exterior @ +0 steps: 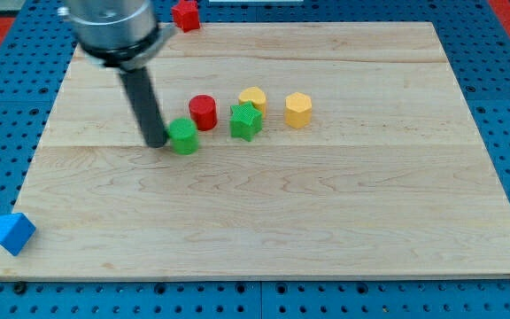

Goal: Keep the blue triangle at the bottom right of the green circle

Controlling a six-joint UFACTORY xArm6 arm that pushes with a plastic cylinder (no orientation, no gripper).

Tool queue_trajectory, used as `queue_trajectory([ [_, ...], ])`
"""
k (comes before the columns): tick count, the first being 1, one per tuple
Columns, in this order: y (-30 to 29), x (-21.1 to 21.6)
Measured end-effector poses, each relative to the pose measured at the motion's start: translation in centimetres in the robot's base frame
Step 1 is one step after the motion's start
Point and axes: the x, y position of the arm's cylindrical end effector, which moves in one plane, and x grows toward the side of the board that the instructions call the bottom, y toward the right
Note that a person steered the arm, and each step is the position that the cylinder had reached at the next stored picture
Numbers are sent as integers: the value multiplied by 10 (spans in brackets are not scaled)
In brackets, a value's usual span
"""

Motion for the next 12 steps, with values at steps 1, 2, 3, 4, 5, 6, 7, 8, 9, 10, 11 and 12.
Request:
queue_trajectory([
  [1, 1, 59],
  [2, -39, 166],
  [3, -89, 185],
  [4, -190, 183],
  [5, -190, 162],
  [6, -125, 109],
  [7, -122, 84],
  [8, -152, 133],
  [9, -195, 77],
  [10, -177, 40],
  [11, -68, 37],
  [12, -9, 39],
])
